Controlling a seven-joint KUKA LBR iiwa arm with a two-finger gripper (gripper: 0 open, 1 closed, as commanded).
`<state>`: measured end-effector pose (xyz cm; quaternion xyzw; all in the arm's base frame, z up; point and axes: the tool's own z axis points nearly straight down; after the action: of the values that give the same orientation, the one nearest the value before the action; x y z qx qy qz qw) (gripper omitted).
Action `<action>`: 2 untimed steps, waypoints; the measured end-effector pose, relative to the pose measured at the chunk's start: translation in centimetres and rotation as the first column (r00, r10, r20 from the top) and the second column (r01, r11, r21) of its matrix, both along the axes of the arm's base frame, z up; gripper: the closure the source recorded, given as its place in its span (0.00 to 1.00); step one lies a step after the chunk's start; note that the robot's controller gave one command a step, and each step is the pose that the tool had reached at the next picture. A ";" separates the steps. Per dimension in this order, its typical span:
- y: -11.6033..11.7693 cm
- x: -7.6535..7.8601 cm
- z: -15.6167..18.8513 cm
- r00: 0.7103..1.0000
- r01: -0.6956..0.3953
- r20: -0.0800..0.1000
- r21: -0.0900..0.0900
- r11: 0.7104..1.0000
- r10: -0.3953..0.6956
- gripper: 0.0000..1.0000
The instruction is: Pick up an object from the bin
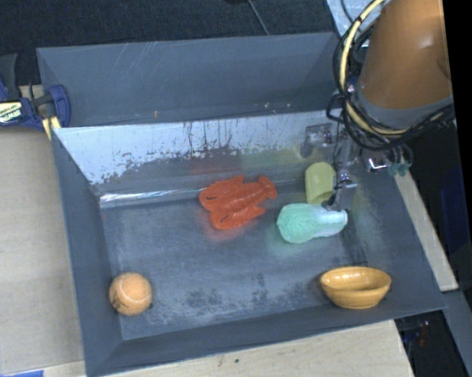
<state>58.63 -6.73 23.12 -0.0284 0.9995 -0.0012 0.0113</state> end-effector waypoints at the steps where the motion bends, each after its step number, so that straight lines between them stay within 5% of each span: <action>1: -1.2 -0.4 -8.0 0.982 -0.189 -0.002 -0.005 0.982 0.189 0.00; 2: -1.1 -0.4 -9.3 0.979 -0.203 -0.009 -0.003 0.979 0.203 0.00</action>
Offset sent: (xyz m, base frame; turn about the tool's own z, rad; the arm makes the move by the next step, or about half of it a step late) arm 0.0041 -0.0032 -0.0401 0.0026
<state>58.26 -7.79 13.82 -0.1305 0.9914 -0.0020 0.0072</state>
